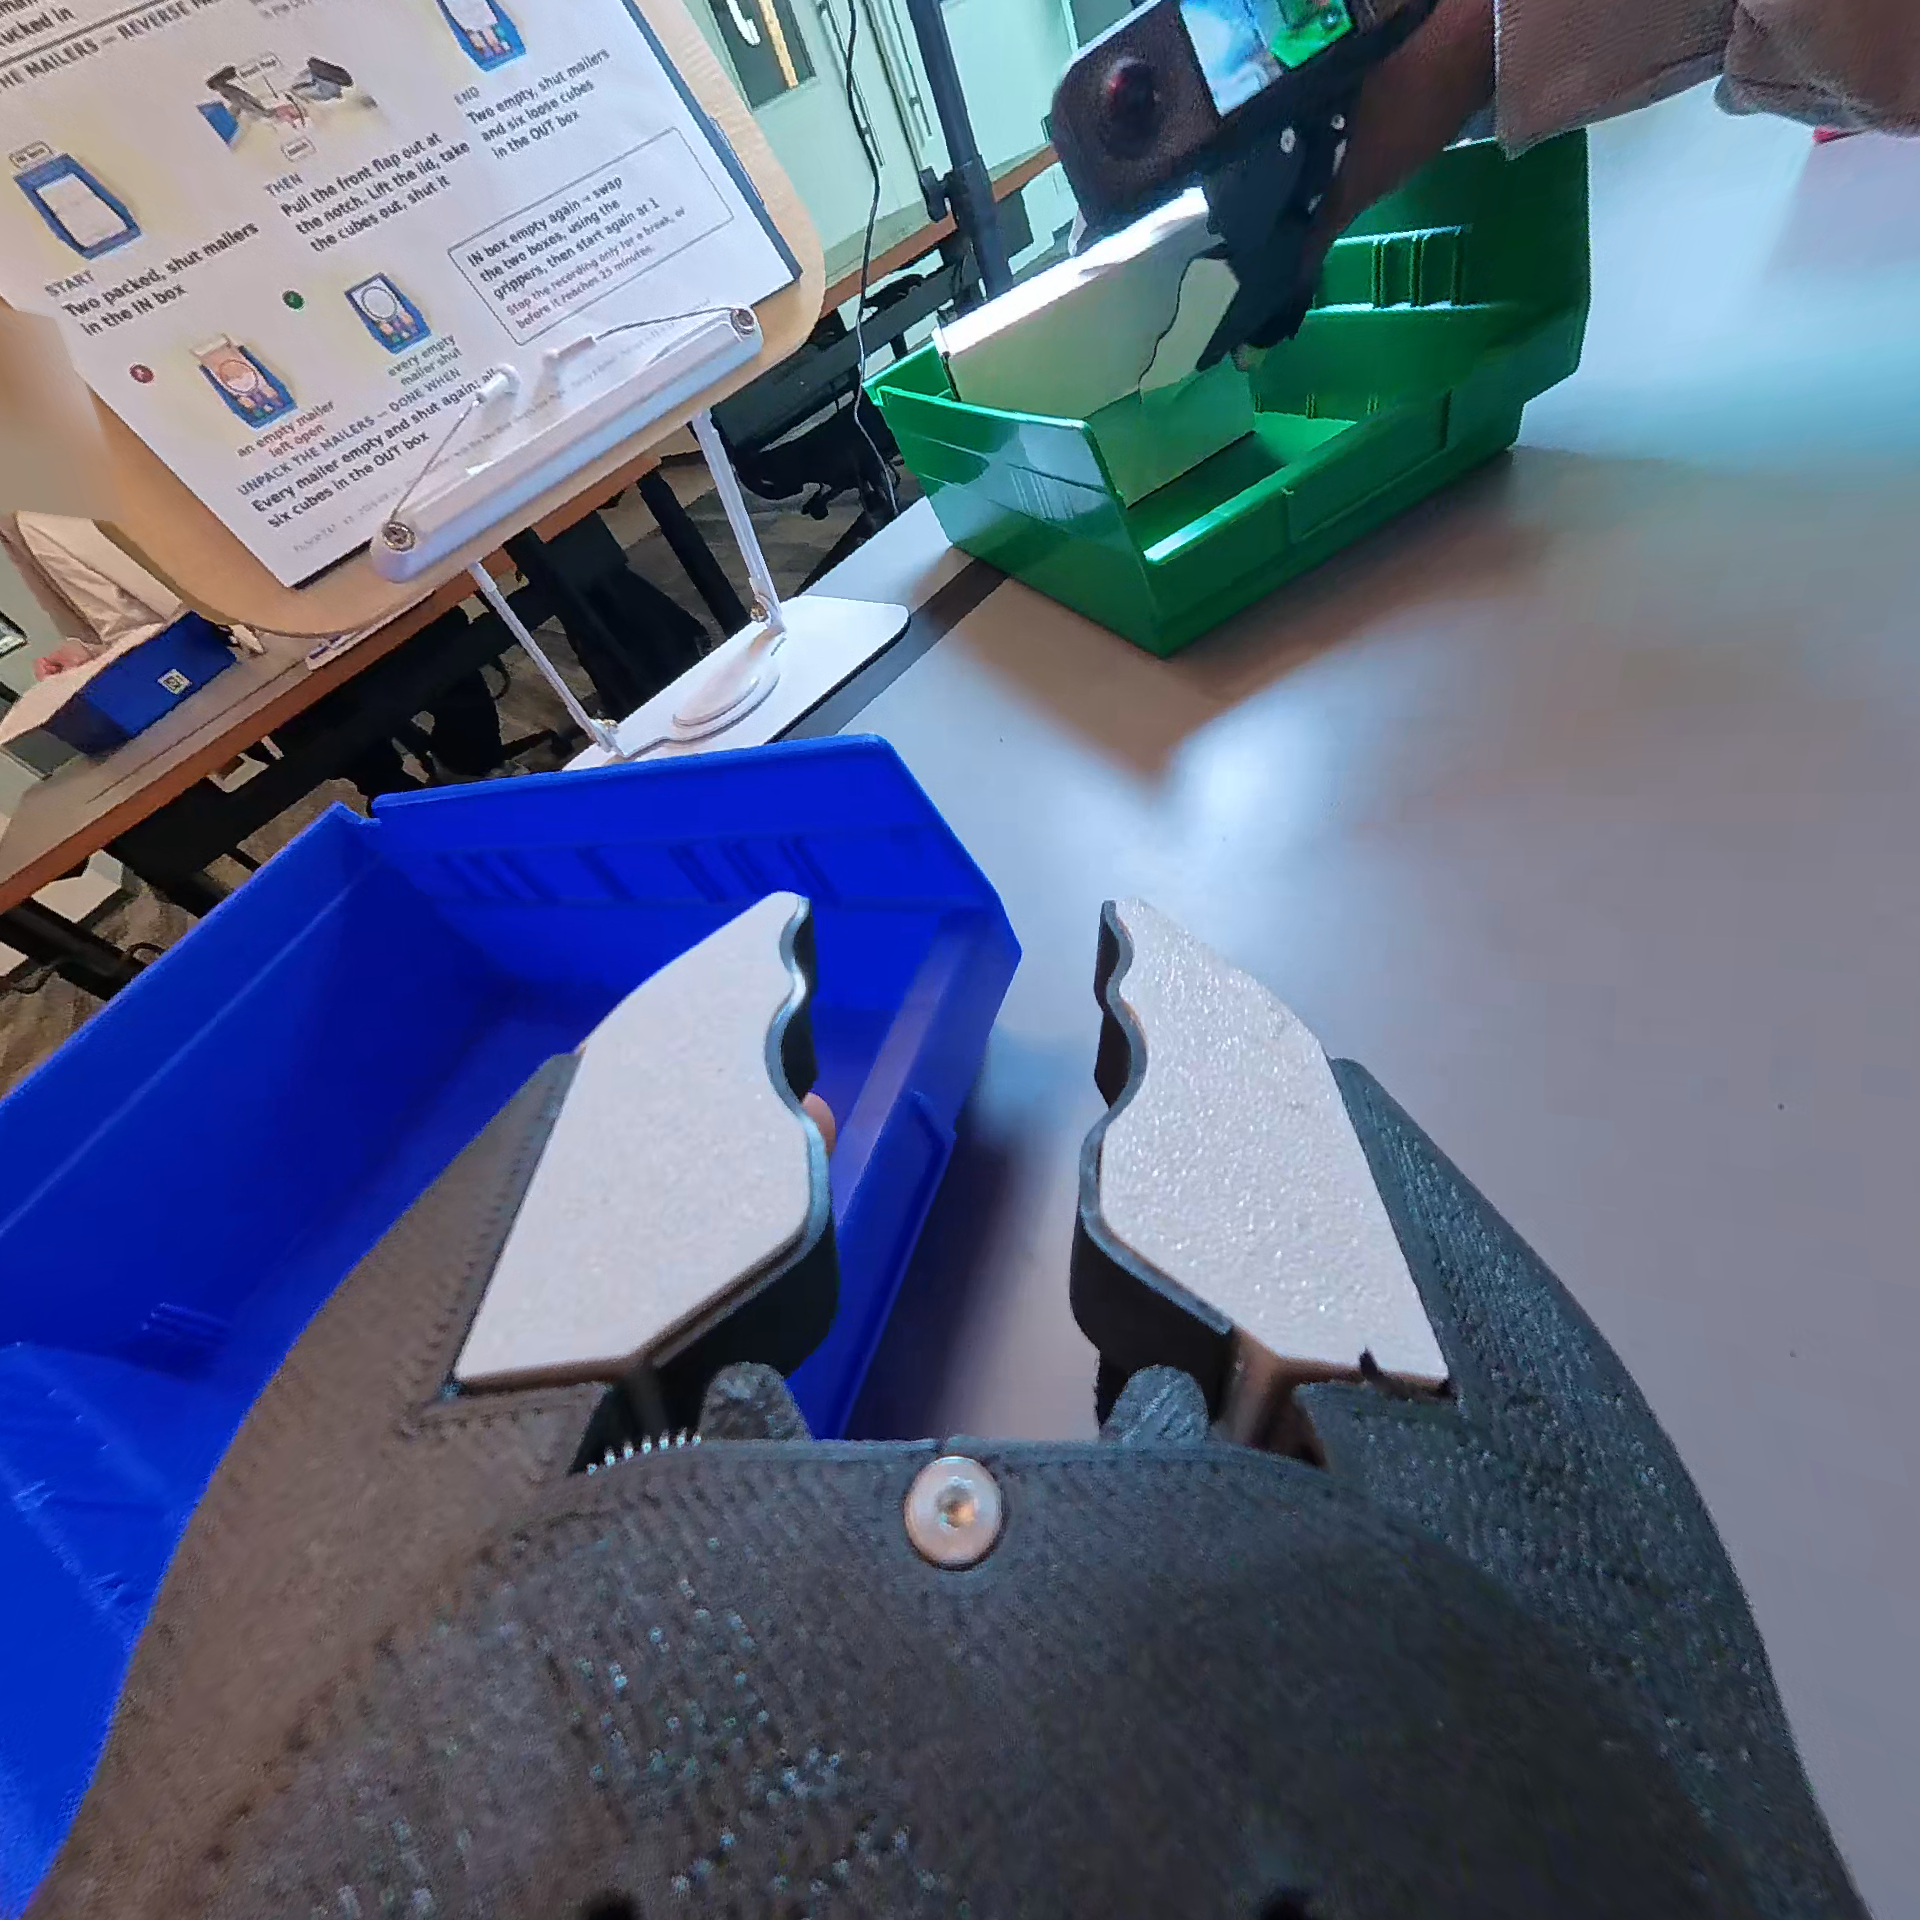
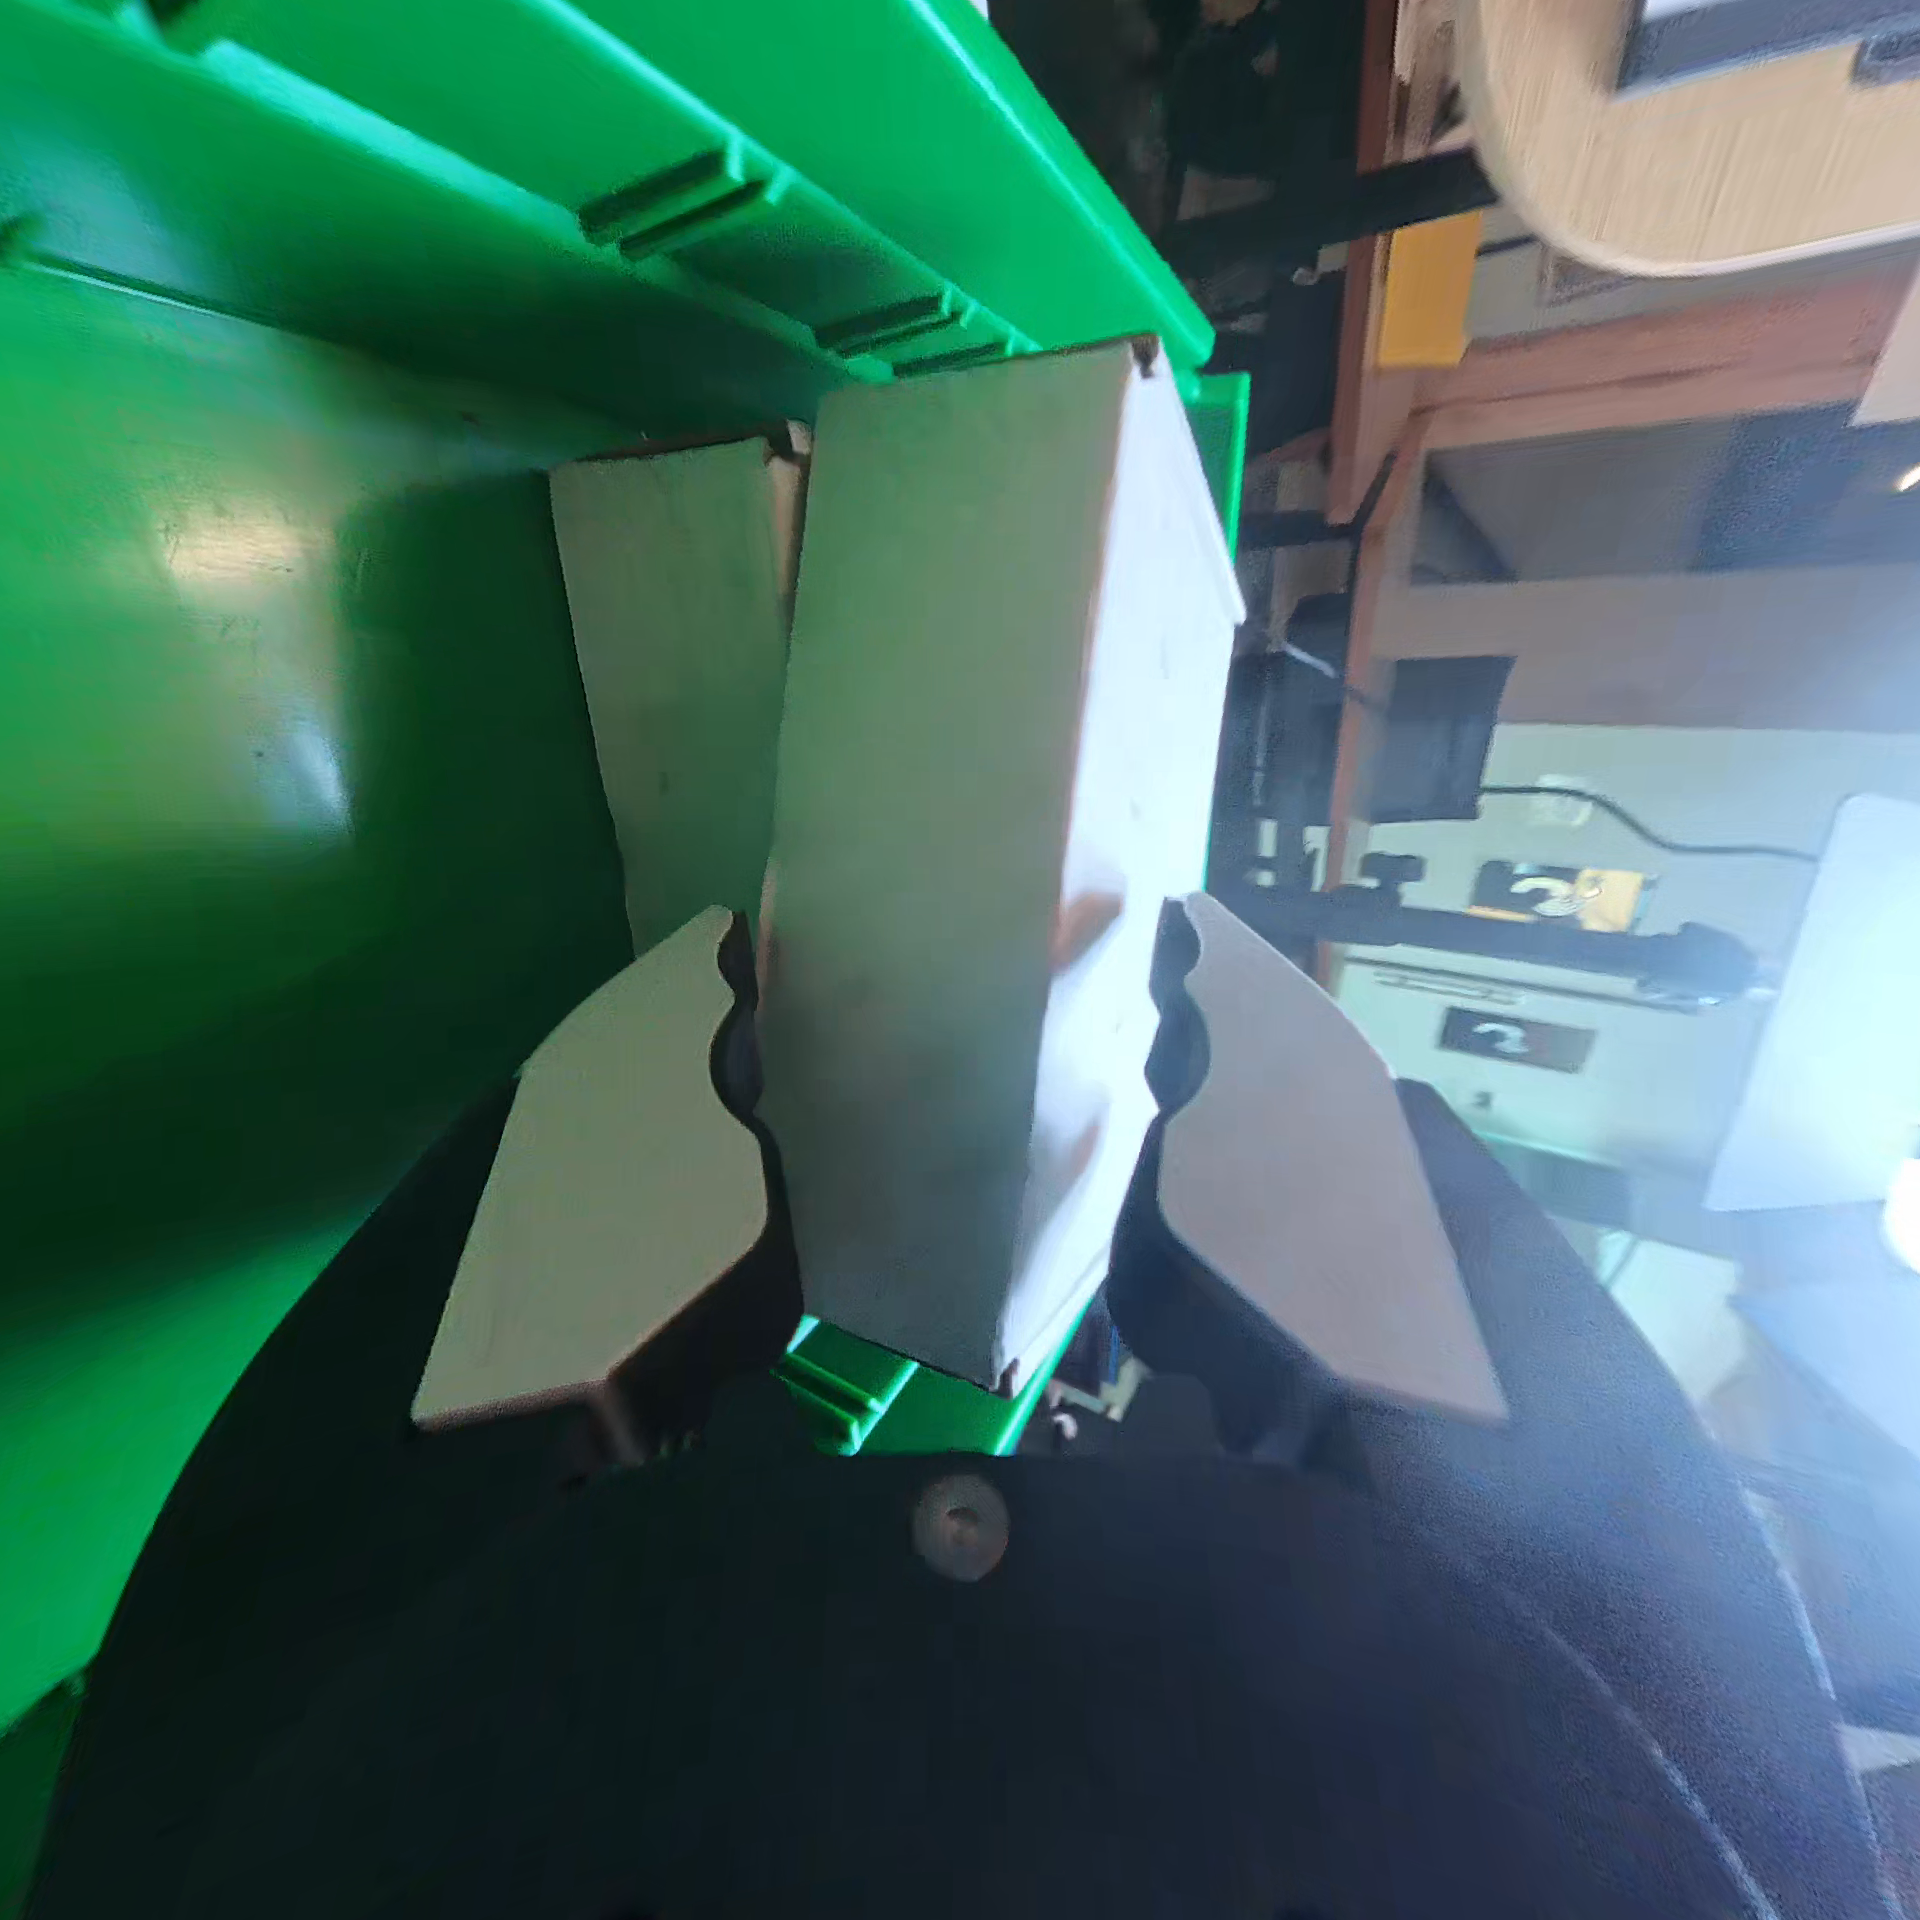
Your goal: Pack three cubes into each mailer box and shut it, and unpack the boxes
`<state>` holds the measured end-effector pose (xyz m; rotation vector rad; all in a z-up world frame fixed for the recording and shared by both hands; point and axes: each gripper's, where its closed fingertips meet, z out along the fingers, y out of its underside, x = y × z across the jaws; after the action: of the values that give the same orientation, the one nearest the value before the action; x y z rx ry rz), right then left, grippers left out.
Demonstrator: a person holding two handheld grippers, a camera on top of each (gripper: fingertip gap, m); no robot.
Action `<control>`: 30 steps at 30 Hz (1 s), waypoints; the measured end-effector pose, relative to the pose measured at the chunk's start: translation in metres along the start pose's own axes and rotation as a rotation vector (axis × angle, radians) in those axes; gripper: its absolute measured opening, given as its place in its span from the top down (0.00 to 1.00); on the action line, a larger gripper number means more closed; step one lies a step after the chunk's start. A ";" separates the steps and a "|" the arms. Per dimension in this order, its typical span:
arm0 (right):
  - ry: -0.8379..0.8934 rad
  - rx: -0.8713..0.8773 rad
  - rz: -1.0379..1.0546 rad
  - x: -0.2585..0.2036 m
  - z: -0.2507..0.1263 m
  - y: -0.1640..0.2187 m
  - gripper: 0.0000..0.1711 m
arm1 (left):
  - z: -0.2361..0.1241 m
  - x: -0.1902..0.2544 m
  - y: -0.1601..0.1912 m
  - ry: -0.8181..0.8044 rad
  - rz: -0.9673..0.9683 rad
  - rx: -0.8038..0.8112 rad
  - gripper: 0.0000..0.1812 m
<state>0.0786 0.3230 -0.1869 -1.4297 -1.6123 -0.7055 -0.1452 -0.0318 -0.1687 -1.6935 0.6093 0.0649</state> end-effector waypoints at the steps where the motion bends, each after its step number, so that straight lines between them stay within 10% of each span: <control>1: -0.025 -0.016 0.034 0.000 0.002 0.003 0.58 | 0.001 0.001 0.001 0.004 -0.006 -0.004 0.72; 9: 0.016 0.117 -0.222 0.005 0.009 0.001 0.61 | 0.001 -0.006 0.008 -0.014 -0.007 -0.041 0.72; 16: 0.021 0.105 0.053 0.016 -0.015 -0.009 0.54 | 0.002 -0.020 0.028 -0.083 0.088 -0.158 0.68; 22: -0.690 0.272 0.232 -0.092 -0.125 -0.053 0.54 | 0.002 -0.033 0.053 -0.050 0.173 -0.395 0.71; 25: -0.703 0.136 0.036 -0.131 -0.129 -0.032 0.55 | 0.005 -0.037 0.069 -0.006 0.232 -0.527 0.71; 30: -0.471 0.054 -0.053 -0.136 -0.097 -0.020 0.83 | 0.011 -0.025 0.083 0.105 0.240 -0.640 0.83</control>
<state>0.0787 0.1694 -0.2561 -1.5985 -2.0145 -0.3627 -0.1984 -0.0201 -0.2366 -2.2379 0.9365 0.3779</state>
